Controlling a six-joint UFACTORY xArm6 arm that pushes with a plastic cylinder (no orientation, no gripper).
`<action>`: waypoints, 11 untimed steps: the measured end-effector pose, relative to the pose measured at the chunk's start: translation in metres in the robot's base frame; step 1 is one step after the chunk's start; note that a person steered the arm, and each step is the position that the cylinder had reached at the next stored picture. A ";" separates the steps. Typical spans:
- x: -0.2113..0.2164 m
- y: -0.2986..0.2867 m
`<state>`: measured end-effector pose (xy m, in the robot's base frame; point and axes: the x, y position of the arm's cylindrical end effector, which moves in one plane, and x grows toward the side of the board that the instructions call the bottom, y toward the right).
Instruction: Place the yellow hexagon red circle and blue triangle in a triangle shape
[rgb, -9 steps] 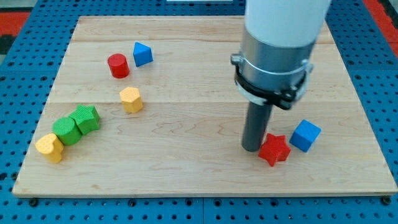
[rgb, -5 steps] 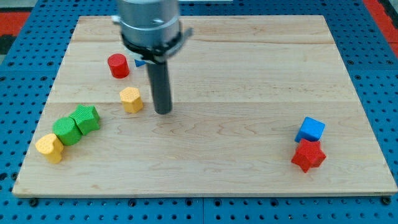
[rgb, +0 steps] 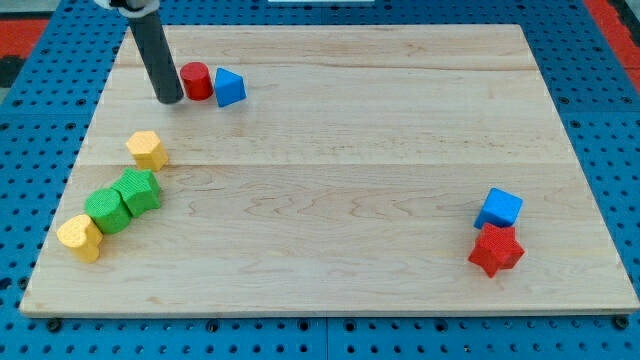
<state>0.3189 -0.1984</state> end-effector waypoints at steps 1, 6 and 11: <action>-0.023 0.029; 0.044 0.029; 0.062 0.159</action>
<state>0.3804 -0.0392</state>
